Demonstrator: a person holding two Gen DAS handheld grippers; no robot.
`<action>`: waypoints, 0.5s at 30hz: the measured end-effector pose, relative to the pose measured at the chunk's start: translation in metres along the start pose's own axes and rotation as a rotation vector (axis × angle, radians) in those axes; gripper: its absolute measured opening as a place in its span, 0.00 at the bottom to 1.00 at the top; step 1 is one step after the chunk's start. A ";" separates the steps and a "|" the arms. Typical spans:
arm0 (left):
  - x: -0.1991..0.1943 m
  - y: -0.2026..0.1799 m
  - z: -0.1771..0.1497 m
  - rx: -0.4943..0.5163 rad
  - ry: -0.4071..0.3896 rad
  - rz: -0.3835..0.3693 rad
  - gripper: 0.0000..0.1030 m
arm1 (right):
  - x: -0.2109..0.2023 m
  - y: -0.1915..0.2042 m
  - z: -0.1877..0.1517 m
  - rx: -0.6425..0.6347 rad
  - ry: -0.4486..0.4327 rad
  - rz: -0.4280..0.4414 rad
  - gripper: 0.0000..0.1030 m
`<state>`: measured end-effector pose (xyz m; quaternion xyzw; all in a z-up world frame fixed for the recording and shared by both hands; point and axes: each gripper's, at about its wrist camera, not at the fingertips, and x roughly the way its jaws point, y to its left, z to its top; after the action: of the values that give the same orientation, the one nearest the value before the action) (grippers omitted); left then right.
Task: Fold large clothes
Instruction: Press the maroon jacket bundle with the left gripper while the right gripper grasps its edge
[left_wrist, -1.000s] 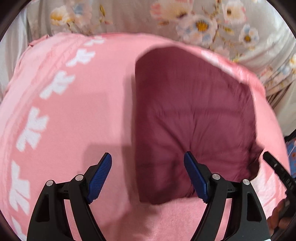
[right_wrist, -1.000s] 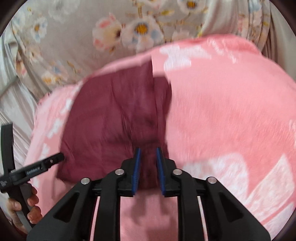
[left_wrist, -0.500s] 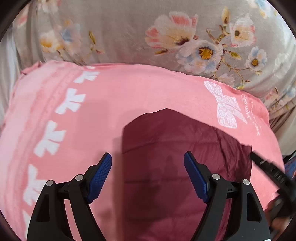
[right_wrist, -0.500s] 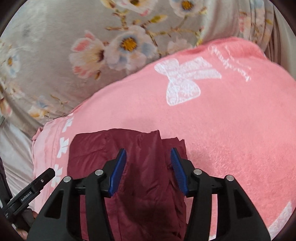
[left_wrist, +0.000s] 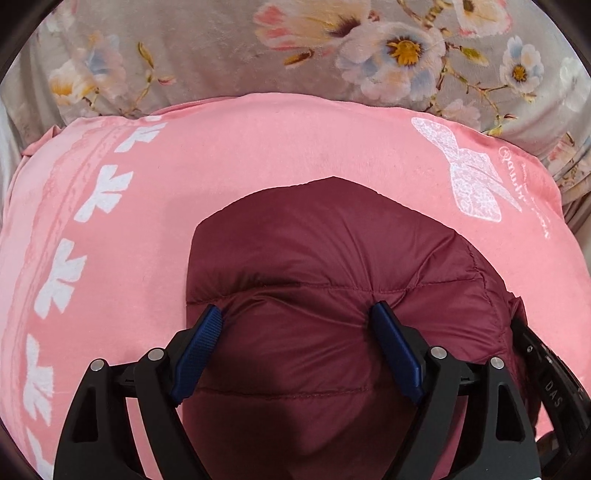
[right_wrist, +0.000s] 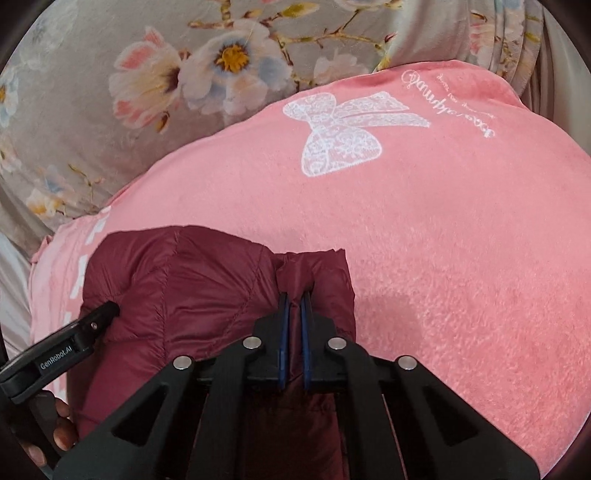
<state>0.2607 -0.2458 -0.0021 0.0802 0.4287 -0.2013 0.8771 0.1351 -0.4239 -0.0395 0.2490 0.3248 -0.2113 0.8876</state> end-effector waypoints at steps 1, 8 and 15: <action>0.003 -0.001 -0.002 0.000 -0.006 0.004 0.83 | 0.003 0.000 -0.003 -0.008 -0.002 -0.003 0.05; 0.017 -0.004 -0.009 -0.017 -0.038 0.004 0.90 | 0.014 0.004 -0.013 -0.063 -0.026 -0.029 0.05; 0.024 -0.010 -0.015 -0.009 -0.081 0.046 0.95 | 0.019 0.004 -0.015 -0.072 -0.033 -0.031 0.05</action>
<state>0.2592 -0.2572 -0.0301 0.0778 0.3917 -0.1824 0.8985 0.1431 -0.4161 -0.0616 0.2084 0.3210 -0.2172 0.8980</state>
